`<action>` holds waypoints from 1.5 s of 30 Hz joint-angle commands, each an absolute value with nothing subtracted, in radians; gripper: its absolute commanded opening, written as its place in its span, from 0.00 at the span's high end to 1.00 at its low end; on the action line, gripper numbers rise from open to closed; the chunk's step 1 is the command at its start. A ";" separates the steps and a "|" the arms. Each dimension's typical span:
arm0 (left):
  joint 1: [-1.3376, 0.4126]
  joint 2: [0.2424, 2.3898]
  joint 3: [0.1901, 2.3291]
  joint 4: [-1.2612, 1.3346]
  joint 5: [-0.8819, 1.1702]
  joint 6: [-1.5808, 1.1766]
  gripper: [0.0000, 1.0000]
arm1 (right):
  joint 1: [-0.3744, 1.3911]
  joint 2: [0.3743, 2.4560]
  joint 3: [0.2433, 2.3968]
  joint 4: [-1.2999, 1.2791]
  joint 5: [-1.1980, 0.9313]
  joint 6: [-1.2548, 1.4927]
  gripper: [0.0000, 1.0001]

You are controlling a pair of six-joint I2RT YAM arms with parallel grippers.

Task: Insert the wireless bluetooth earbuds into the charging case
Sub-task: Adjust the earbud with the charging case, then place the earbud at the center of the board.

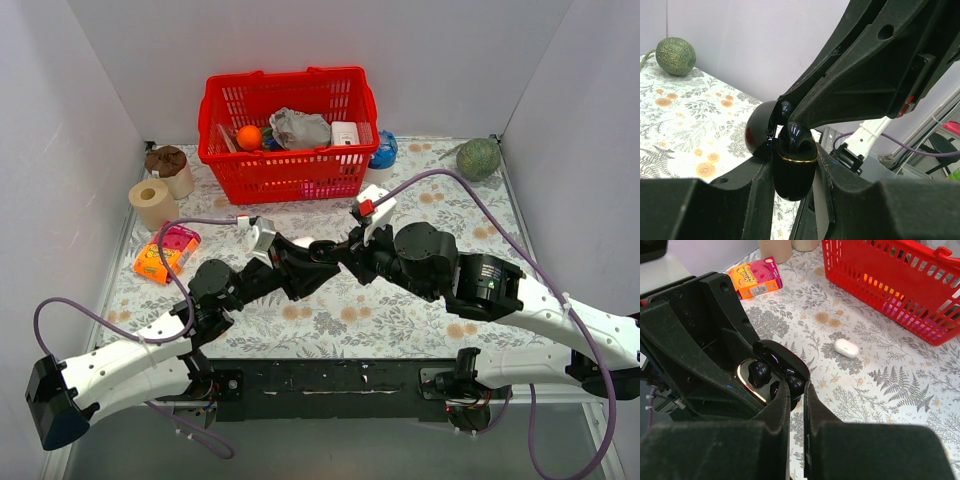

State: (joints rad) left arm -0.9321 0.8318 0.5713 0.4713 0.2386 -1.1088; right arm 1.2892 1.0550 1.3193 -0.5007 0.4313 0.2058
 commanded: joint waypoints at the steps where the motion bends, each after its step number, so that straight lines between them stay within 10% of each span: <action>1: -0.919 0.824 0.526 0.382 0.135 -1.141 1.00 | 1.327 1.015 1.378 -0.416 0.272 0.170 0.99; 10: -0.919 0.762 0.474 0.466 0.175 -1.078 1.00 | 1.327 1.028 1.373 -0.410 0.276 0.215 0.65; 45: -0.916 1.146 0.580 -0.097 0.181 -1.279 1.00 | 1.327 0.835 1.066 -0.483 0.588 0.436 0.59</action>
